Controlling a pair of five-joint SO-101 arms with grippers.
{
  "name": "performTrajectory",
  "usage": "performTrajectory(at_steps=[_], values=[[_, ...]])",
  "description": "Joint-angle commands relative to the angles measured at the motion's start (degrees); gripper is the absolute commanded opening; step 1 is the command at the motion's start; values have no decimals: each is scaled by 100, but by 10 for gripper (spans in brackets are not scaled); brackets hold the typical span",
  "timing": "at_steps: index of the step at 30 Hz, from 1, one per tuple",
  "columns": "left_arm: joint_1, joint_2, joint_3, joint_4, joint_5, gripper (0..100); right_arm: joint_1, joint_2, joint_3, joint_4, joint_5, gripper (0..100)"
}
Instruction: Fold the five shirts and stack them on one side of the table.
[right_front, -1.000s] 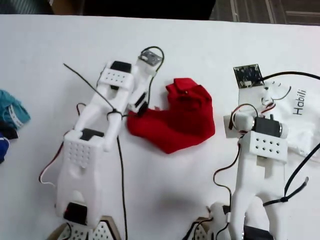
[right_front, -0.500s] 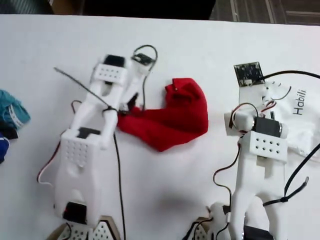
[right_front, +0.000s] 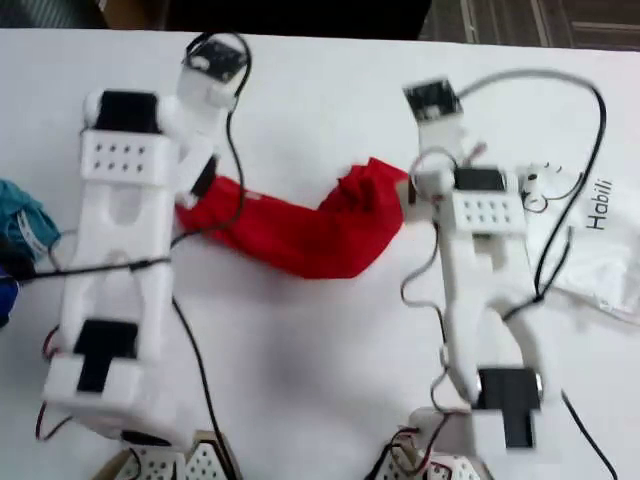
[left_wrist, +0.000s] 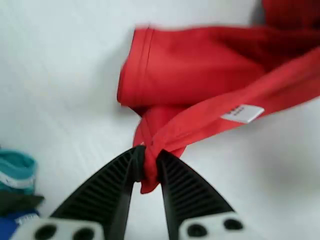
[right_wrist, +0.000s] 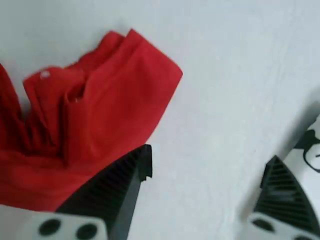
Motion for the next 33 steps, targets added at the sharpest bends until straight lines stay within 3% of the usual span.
performTrajectory(at_steps=[1, 8, 14, 23, 33], values=[[-211, -1231, 1042, 105, -88, 26, -426, 884, -2127, 796, -176, 347], [-1116, -2488, 2202, 9, -862, 27, -1226, 2976, -4941, 2290, -141, 347], [-1978, -2514, 3257, -738, -1222, 27, -1640, 4330, -6022, 3169, -123, 348], [-2277, -2497, 4084, -1749, -1196, 27, -989, 4295, -4264, 3292, 976, 347], [-2277, -1037, 3785, -2242, -1178, 27, -716, 1587, -1020, 3284, 2585, 347]])
